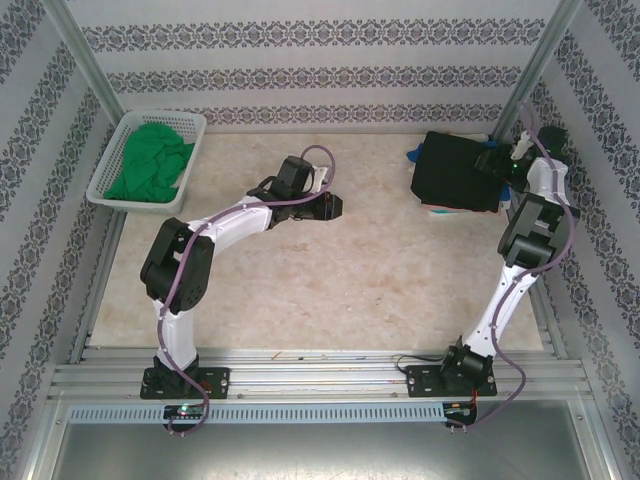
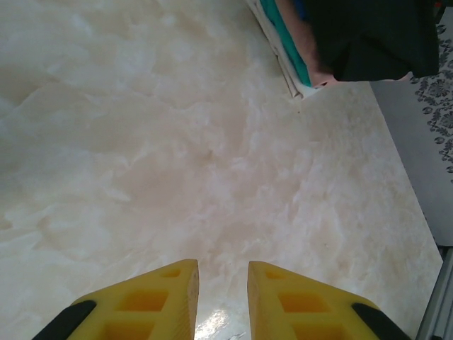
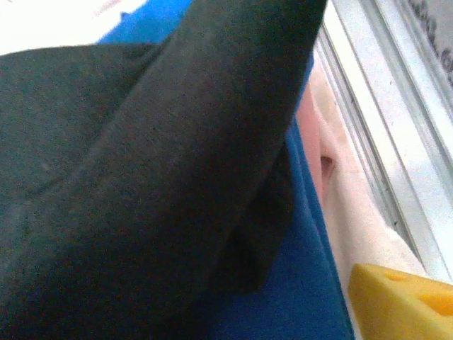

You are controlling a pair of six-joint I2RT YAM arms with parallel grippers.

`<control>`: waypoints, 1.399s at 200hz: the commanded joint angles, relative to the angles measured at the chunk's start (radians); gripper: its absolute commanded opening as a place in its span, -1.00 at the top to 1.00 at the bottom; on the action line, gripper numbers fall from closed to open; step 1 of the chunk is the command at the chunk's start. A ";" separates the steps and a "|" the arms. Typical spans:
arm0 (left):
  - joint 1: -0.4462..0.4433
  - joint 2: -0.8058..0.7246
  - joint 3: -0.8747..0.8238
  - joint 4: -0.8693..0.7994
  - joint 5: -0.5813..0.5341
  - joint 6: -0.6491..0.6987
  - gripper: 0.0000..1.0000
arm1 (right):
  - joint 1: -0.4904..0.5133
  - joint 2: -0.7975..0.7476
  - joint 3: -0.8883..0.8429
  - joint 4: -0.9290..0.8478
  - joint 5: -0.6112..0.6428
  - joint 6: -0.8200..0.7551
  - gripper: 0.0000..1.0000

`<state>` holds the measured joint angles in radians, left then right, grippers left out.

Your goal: Fold and stack the t-shirts

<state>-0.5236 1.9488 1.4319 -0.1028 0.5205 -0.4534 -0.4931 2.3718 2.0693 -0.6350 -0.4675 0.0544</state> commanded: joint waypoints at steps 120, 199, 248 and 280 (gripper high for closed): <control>0.089 -0.073 -0.137 0.155 0.042 -0.040 0.49 | 0.306 -0.078 -0.107 -0.420 -0.065 -0.066 -0.56; 0.139 -0.108 -0.193 0.191 0.083 -0.043 0.46 | 0.467 -0.483 -0.719 0.010 0.060 0.379 -0.60; 0.125 -0.059 -0.144 0.217 0.177 -0.067 0.39 | 0.430 -0.603 -0.672 -0.088 0.142 0.300 -0.66; 0.108 -0.055 -0.179 0.218 0.170 -0.069 0.23 | 0.428 -0.622 -0.657 -0.103 0.182 0.286 -0.66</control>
<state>-0.3992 1.8812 1.2716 0.0681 0.6586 -0.5179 -0.0574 1.7760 1.3811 -0.7071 -0.3367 0.3634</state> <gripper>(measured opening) 0.364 0.835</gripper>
